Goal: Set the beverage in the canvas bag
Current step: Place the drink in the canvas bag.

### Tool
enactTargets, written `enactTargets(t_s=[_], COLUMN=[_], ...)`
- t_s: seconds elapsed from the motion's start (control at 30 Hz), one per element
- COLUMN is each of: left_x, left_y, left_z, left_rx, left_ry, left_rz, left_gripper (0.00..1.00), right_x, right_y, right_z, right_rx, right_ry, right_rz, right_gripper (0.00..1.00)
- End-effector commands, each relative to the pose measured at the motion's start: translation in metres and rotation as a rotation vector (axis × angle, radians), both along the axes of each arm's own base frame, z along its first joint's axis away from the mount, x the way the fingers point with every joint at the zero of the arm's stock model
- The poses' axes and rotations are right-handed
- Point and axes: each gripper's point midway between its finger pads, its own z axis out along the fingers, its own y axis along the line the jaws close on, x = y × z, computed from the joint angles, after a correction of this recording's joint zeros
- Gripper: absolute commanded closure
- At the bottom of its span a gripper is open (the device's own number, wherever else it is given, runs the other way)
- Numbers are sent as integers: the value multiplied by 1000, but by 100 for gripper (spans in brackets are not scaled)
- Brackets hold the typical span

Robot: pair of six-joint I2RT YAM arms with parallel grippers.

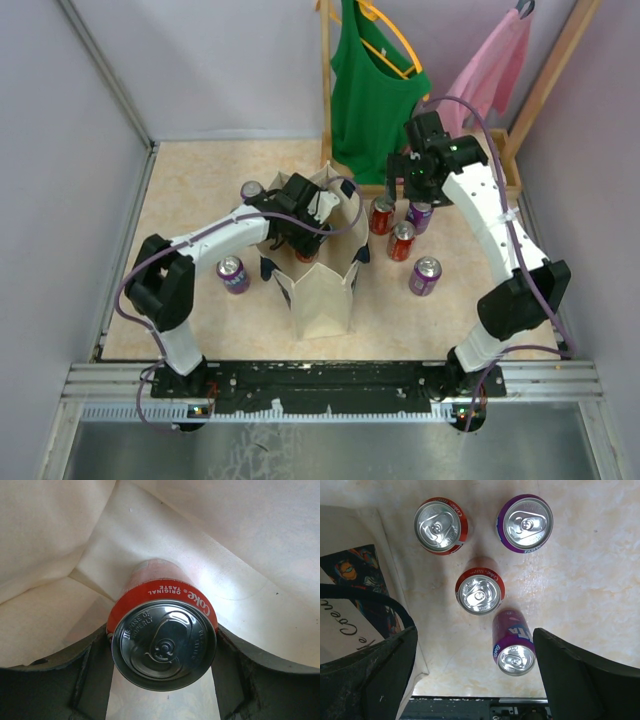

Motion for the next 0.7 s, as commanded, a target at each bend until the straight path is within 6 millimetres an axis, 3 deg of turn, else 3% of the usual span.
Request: enactTargets(t_s=[0.0,0.1,0.37,0.5,0.67], left_x=[-4,-4,-10,-12,-12], left_y=[-4,-4,-5,-5,-8], left_z=[5,19,47,56,77], left_rx=[-31,-42,-74,-88,-122], left_ry=[-4,-23,-53,-62,-99], left_rz=[-4,-18,-66,-85,-105], left_gripper=[41,28,7,0,0], right_x=[-5,-5,-6,-7,-8], right_y=[-3,-1,0,0,-1], right_z=[11,9,3,3,3], right_rx=[21,30,36,35,32], right_ry=[-38,-34,-22,-18,-19], right_rz=[-6,-7,-8,-10,-13], right_gripper=[1,1,1,1,1])
